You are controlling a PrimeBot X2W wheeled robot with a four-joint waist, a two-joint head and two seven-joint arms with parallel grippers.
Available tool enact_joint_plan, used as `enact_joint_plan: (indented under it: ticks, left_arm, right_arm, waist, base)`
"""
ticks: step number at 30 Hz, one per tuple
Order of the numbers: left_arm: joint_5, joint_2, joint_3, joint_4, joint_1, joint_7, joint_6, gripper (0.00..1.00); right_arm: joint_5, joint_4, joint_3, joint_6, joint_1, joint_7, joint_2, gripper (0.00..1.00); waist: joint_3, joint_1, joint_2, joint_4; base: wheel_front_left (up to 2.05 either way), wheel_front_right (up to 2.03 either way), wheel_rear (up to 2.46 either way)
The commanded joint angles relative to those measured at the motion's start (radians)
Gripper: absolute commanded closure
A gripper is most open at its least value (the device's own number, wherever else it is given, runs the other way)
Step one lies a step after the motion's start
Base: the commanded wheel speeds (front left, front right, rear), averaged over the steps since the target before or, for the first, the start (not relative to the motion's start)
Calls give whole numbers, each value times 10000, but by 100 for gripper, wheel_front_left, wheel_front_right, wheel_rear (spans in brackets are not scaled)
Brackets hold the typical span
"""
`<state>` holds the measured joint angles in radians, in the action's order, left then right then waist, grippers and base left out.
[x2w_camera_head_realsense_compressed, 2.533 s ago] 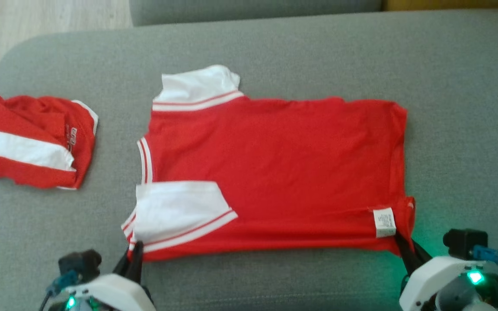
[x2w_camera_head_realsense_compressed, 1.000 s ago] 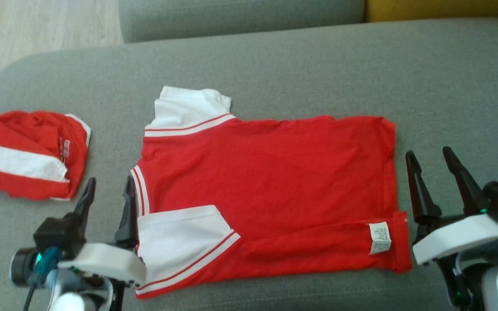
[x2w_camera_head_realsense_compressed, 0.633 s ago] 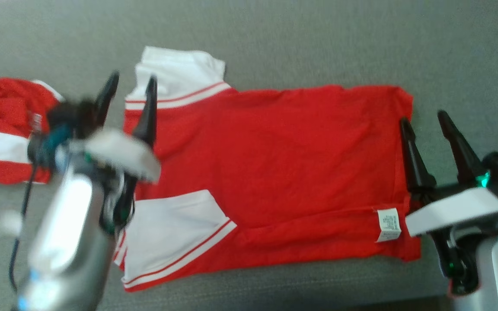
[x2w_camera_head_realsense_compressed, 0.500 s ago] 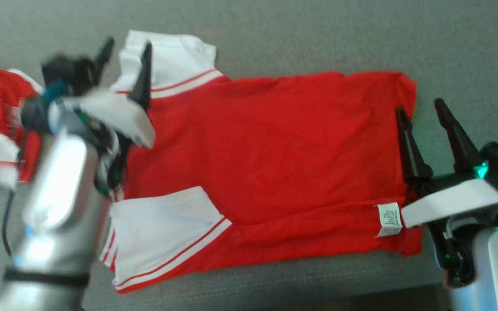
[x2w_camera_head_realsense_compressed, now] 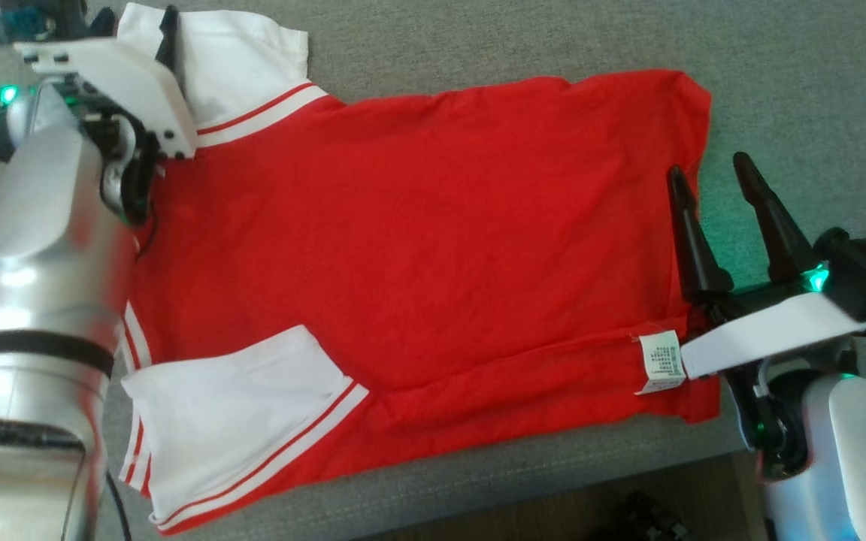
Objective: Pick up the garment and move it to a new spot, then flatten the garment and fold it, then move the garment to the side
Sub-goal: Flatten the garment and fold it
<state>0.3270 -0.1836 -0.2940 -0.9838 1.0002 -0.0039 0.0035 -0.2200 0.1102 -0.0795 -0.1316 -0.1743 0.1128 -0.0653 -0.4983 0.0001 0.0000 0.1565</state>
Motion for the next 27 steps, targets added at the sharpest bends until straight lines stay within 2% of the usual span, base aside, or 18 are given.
enact_joint_plan:
  ticks: [1, 2, 3, 7, 12, 20, 27]
  left_arm:
    - [-49, -327, 202, -130, 160, 107, -9, 25]
    - [-40, -285, 174, -341, 246, 177, -27, 73]
    - [-6, -224, 159, -504, 317, 216, -80, 100]
    - [40, -82, 44, -1008, 534, 229, -300, 100]
    - [-7, 10, -62, -1115, 745, -649, -380, 100]
    - [-14, 319, -230, -1136, 1237, -1571, -500, 100]
    - [60, 580, -368, -1146, 1415, -2064, -641, 100]
  right_arm:
    - [-79, 277, -174, 9, -101, -90, 0, 0]
    - [-83, 246, -166, 9, -109, -84, 0, 0]
    - [-86, 215, -156, 9, -117, -67, 1, 0]
    - [-97, 96, -56, 9, -200, 2, -32, 0]
    - [-250, -350, 227, 9, -498, 99, -185, 0]
    - [-615, -2154, 517, 9, -1979, 343, -975, 0]
    - [-1184, -3822, 721, 9, -3111, 967, -1259, 0]
  waist:
    - [19, -1, 0, -26]
    - [32, -1, 0, -40]
    - [50, -1, 0, -57]
    - [148, -1, 0, -130]
    - [255, -1, 0, -249]
    - [143, -1, 0, -743]
    - [-31, -1, 0, -1102]
  base:
    - [0, 0, 0]
    - [0, 0, 0]
    - [0, 0, 0]
    - [0, 0, 0]
    - [0, 0, 0]
    - [0, 0, 0]
    - [0, 0, 0]
